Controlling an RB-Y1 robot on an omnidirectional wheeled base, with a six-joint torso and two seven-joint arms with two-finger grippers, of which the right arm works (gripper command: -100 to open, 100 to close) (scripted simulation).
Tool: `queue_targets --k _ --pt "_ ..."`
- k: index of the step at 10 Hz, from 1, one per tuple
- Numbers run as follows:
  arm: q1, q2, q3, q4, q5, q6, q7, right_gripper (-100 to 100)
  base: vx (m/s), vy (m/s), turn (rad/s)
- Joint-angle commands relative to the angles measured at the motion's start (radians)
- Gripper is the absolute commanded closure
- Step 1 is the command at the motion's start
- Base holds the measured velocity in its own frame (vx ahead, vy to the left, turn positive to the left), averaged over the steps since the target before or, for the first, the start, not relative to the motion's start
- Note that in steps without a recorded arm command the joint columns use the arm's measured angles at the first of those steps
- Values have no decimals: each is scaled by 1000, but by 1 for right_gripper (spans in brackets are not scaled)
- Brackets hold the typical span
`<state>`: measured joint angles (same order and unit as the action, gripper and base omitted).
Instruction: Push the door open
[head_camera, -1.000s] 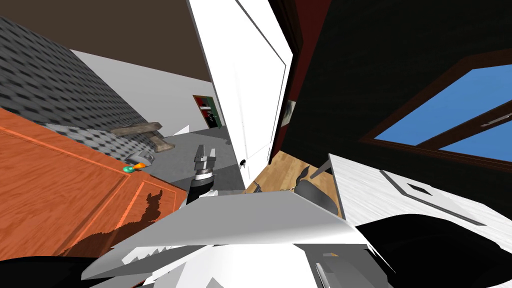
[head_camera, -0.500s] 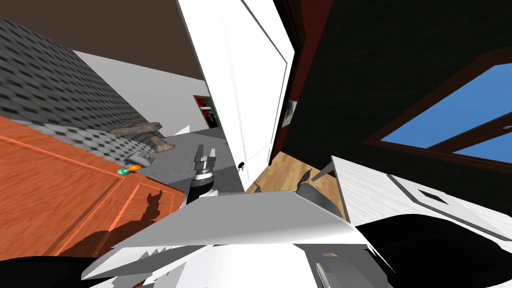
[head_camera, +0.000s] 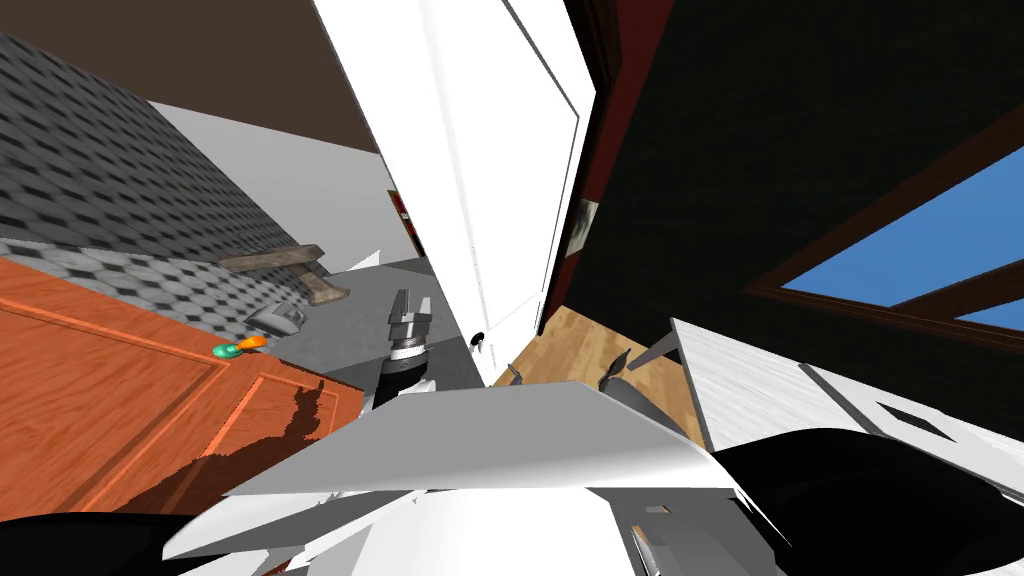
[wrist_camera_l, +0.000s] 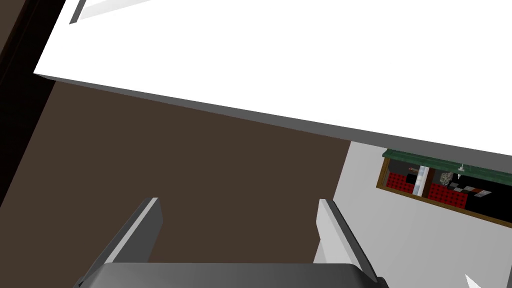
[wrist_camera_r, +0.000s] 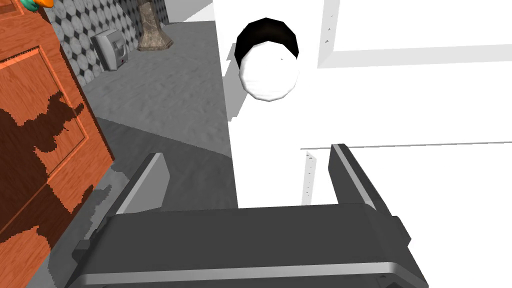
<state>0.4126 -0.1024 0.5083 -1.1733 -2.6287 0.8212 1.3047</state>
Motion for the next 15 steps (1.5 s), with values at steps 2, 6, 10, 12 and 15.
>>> queue_targets --k 2,6,10,12,15 --pt "0 0 4 8 -19 9 11 -100 72 -29 13" --pt "-20 11 -11 15 -7 -3 -8 -100 111 110 9" --pt "-38 24 -24 20 6 -16 -26 -100 151 142 12" --pt "-35 22 -22 19 4 -13 -23 100 24 23 -2" --pt "-35 22 -22 19 4 -13 -23 100 -17 -18 2"
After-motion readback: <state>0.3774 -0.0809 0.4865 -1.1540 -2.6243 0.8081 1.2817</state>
